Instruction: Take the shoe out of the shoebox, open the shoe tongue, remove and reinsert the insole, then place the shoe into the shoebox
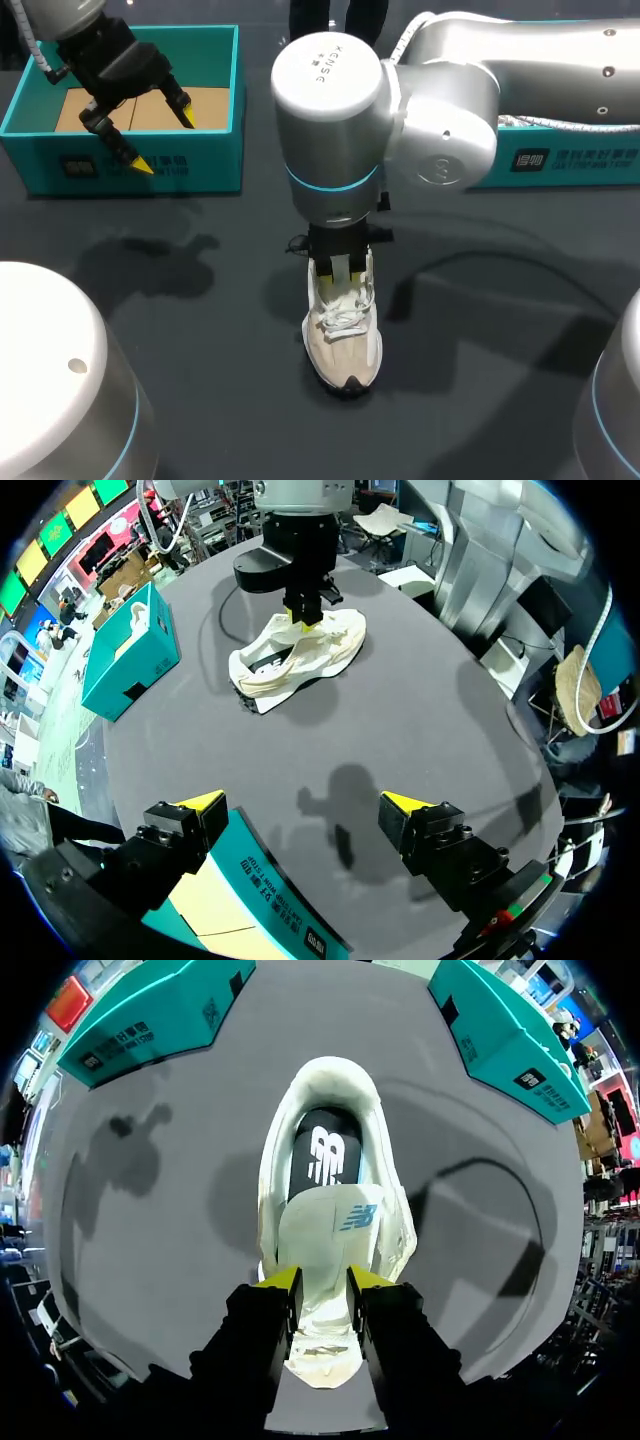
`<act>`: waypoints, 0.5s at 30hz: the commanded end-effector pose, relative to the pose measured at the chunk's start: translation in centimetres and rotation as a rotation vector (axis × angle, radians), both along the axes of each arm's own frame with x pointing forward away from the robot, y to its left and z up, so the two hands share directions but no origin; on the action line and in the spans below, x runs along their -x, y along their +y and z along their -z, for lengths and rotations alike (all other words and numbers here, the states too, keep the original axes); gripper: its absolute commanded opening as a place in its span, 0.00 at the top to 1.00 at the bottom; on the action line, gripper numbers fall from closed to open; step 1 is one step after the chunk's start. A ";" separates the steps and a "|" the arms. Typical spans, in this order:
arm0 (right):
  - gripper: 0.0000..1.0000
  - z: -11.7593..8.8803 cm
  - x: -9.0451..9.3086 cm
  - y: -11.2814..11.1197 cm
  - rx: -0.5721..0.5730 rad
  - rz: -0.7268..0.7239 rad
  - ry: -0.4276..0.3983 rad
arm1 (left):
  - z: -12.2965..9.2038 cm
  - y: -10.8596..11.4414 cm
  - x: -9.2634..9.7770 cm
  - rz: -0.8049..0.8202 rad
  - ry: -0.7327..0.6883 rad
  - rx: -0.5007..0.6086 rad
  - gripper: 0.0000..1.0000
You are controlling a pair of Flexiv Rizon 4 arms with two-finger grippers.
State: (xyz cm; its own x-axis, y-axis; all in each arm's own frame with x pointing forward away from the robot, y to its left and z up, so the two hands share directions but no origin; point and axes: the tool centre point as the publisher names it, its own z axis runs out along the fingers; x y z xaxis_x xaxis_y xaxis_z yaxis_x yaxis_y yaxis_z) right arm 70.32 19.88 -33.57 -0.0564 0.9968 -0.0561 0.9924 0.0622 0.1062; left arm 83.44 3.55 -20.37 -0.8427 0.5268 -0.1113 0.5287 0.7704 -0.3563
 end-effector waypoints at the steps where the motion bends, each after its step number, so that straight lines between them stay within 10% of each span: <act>1: 0.72 2.4 -1.4 -0.2 -0.029 -0.012 0.033 | 0.0 0.0 0.0 0.001 0.000 -0.002 0.00; 7: 0.71 4.0 -2.7 -0.6 -0.060 -0.003 0.067 | 0.0 0.0 0.0 0.001 0.000 -0.002 0.00; 15: 0.71 0.1 -1.8 -0.1 0.036 -0.002 -0.004 | 0.0 0.0 0.0 0.001 0.000 -0.002 0.00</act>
